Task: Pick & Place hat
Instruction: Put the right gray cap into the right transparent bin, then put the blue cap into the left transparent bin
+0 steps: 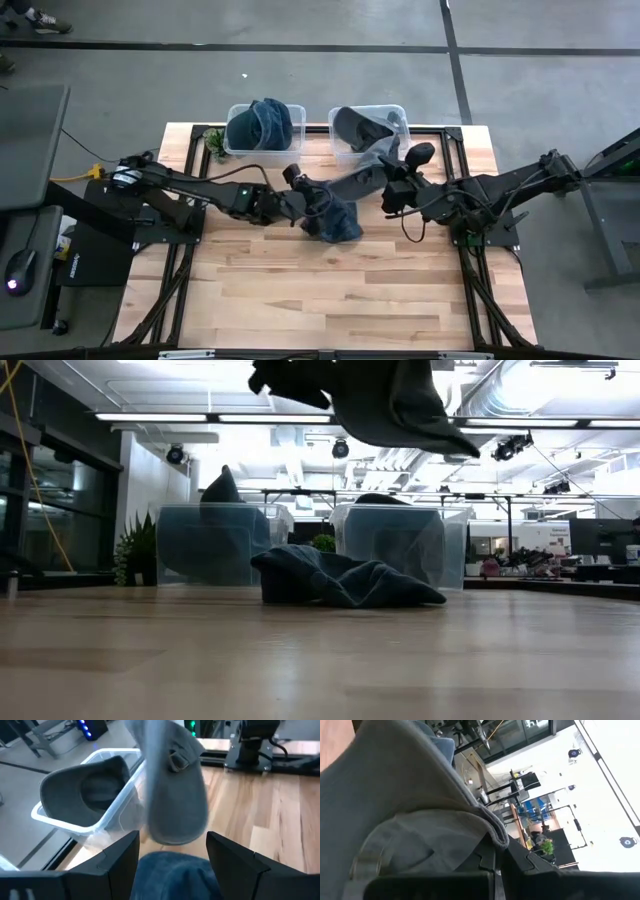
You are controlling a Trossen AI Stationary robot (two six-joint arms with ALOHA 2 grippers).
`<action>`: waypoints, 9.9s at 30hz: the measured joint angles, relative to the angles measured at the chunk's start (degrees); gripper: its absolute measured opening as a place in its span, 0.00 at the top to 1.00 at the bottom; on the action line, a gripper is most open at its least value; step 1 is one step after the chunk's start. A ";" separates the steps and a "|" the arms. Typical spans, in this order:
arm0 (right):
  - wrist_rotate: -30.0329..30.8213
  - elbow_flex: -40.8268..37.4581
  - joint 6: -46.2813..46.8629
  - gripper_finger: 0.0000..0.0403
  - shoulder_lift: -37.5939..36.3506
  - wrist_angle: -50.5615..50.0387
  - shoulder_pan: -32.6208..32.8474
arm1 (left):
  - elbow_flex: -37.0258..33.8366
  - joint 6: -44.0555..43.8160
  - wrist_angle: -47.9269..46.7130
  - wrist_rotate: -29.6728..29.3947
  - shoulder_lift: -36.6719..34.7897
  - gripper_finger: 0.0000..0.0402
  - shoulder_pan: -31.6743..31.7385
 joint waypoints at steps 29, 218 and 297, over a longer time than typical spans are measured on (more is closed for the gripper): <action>0.18 0.00 -2.87 1.00 0.02 3.42 0.02 | -0.09 -1.88 10.79 7.12 3.28 0.96 5.00; -49.38 -30.80 55.32 0.99 17.53 67.85 -53.37 | -30.01 -11.45 15.09 -2.02 -15.91 0.48 0.78; -59.47 -30.84 38.70 0.46 -16.24 22.77 -18.60 | -29.94 -0.21 0.28 20.99 -12.41 0.48 0.78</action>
